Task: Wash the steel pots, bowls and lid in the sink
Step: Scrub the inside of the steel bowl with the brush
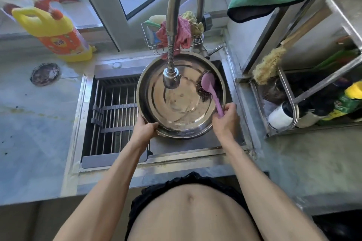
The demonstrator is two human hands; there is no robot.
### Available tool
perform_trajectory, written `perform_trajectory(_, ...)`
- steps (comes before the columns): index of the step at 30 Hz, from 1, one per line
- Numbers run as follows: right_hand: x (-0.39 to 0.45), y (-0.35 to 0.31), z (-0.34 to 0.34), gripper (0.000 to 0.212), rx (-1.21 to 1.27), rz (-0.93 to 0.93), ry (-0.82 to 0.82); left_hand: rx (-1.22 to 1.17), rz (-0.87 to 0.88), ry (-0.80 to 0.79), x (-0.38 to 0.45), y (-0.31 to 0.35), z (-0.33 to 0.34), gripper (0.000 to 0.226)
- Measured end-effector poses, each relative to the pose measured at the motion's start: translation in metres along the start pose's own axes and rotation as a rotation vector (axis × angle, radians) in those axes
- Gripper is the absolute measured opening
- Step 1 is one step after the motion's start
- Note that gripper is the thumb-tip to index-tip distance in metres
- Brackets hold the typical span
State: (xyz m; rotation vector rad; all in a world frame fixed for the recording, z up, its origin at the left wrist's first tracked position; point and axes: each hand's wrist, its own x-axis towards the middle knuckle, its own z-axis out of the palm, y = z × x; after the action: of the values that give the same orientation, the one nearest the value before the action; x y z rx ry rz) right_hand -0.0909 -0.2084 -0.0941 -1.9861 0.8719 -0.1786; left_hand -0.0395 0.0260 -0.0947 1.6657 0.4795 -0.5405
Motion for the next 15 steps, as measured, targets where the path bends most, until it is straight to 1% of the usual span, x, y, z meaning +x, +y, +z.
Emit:
perform_trajectory(3,-0.002,-0.013,-0.025,0.017,-0.152,-0.176,0.08,-0.124,-0.127,-0.056,0.009,-0.009,0.022,0.058)
perform_trajectory(5,0.002,-0.025,-0.04,0.018,-0.301,-0.264,0.049,-0.179,-0.217,-0.092,0.006,-0.008,0.032,0.054)
perform_trajectory(6,0.005,-0.032,-0.046,0.019,-0.391,-0.273,0.019,-0.172,-0.252,-0.108,0.004,-0.009,0.034,0.049)
perform_trajectory(8,0.012,-0.042,-0.053,0.023,-0.56,-0.229,-0.033,-0.126,-0.286,-0.134,0.001,-0.007,0.034,0.033)
perform_trajectory(10,0.02,-0.044,-0.054,0.027,-0.635,-0.144,-0.092,-0.083,-0.285,-0.143,0.001,0.001,0.028,0.026)
perform_trajectory(13,0.028,-0.031,-0.045,0.025,-0.583,0.03,-0.196,0.08,-0.208,-0.094,0.0,0.027,0.015,0.017)
perform_trajectory(15,0.029,-0.022,-0.033,0.019,-0.499,0.149,-0.277,0.211,-0.123,-0.048,-0.002,0.048,0.006,0.023)
